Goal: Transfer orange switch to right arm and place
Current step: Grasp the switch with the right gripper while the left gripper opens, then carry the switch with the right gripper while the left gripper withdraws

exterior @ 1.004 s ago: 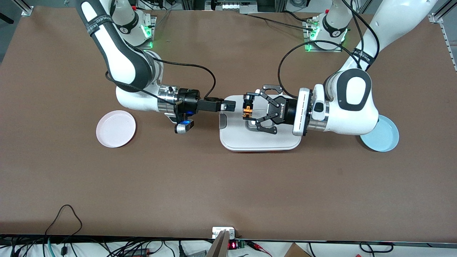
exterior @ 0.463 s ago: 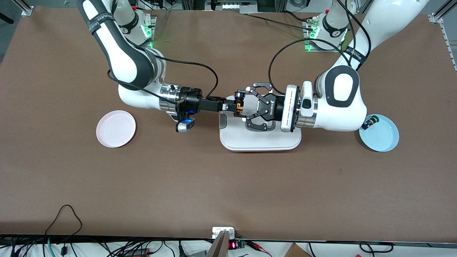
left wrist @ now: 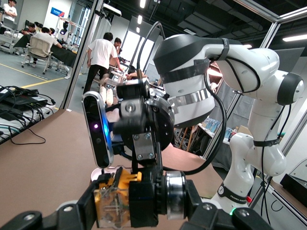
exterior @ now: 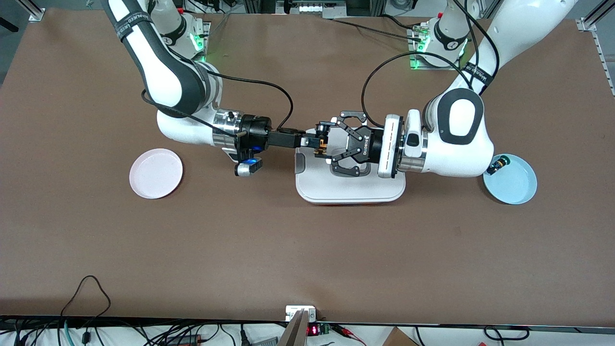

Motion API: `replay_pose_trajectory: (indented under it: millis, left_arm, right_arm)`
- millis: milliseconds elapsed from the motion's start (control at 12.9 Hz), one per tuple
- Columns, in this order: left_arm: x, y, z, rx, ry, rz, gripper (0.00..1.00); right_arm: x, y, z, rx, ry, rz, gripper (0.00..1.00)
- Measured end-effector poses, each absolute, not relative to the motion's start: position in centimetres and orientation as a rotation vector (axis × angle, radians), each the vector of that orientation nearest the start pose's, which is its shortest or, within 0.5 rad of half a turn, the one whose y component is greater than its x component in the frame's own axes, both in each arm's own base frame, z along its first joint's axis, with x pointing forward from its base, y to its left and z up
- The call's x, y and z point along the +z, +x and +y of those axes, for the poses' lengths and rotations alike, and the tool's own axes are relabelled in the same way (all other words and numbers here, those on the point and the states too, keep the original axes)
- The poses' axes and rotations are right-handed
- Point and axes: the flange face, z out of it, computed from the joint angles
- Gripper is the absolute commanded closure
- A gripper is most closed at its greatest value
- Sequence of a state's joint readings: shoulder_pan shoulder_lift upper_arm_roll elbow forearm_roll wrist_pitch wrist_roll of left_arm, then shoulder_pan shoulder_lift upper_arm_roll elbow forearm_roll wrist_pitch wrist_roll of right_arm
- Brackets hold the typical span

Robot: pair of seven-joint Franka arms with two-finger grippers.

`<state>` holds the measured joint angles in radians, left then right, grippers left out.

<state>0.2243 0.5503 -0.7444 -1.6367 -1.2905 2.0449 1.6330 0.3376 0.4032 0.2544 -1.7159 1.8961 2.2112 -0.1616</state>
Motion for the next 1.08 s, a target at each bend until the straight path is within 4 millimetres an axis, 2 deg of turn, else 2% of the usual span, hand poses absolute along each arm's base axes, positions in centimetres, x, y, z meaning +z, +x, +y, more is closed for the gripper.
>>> replay_pose_trajectory:
  millis: [154, 386, 463, 541, 618, 1081]
  left_arm:
    - [42.5, 61.5, -31.3, 0.780, 1.363, -1.049, 0.67]
    - [42.5, 61.5, -31.2, 0.776, 1.365, -1.044, 0.65]
    - [42.5, 61.5, -31.2, 0.777, 1.364, -1.045, 0.54]
    - [42.5, 61.5, -31.2, 0.777, 1.363, -1.046, 0.38]
    - [42.5, 61.5, -31.1, 0.776, 1.361, -1.046, 0.00]
    - [42.0, 61.0, -31.4, 0.744, 1.351, -1.039, 0.00]
  right_arm:
    - [40.9, 56.5, 39.5, 0.306, -1.511, 0.504, 0.74]
    - [41.0, 56.5, 39.5, 0.281, -1.518, 0.482, 0.77]
    - [41.0, 56.5, 39.6, 0.275, -1.520, 0.478, 0.77]
    - [41.0, 56.5, 39.6, 0.272, -1.521, 0.477, 0.77]
    - [41.0, 56.4, 39.6, 0.271, -1.521, 0.477, 0.77]
    - [41.7, 55.7, 40.7, 0.269, -1.520, 0.440, 0.78]
